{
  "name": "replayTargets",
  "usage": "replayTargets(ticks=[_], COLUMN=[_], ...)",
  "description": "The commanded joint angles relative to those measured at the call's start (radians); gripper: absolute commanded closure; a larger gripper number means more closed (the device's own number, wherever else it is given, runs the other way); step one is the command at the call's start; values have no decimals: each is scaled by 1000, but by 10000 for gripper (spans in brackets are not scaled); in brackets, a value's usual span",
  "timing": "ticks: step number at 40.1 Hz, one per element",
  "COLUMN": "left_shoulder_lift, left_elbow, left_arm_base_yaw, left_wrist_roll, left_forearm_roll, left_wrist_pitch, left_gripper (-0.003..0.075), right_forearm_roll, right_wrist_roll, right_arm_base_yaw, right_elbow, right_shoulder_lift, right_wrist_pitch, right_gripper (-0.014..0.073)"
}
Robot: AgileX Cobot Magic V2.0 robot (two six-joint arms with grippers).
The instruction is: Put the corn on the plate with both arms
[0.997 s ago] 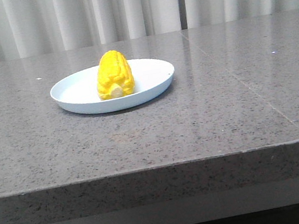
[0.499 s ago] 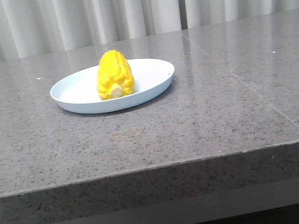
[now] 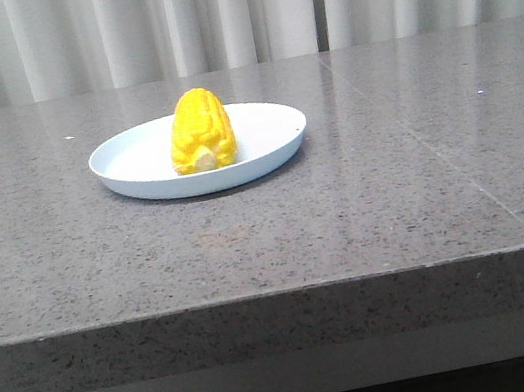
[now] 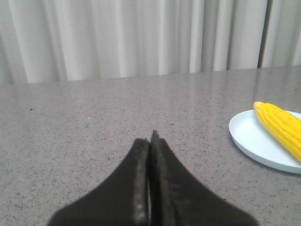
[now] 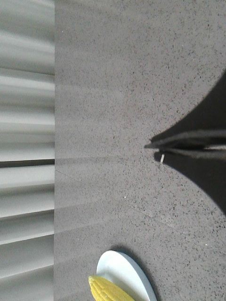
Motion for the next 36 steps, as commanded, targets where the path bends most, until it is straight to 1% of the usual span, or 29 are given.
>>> replayTargets(ticks=[1,4,6,9,14,17,27,29,31,36], left_shoulder_lift=[-7,-36,-59,-96,-162,-154,-158,-158,-158,-158], left_elbow=[-23,-9,6,48,145,201,353,374,371,371], left_arm_base_yaw=[16,49,74,112,146,150,150,150,150,150], left_wrist_roll=[80,209,238,238,224,224,224,224,224,224], left_forearm_roll=[-55,-165,-213,-236,-238,-238,-238,-238,-231,-227], left_wrist_pitch=[-76,-93,-101,-110,-180,-232,-291,-312,-281,-279], left_gripper=[740,741,741,741,741,741,741,741,741,741], right_forearm_roll=[-12,-12,-12,-12,-12,-12,-12,-12,-12,-12], right_wrist_roll=[-9,-9,-9,-9,-9,-9,-9,-9,-9,-9], right_arm_base_yaw=[-3,-3,-3,-3,-3,-3,-3,-3,-3,-3], right_elbow=[-25,-25,-25,-25,-25,-25,-25,-25,-25,-25], right_shoulder_lift=[9,9,9,9,9,9,10,10,10,10], right_wrist_pitch=[-80,-80,-80,-80,-80,-80,-80,-80,-80,-80], right_gripper=[683,683,683,683,683,683,683,683,683,683])
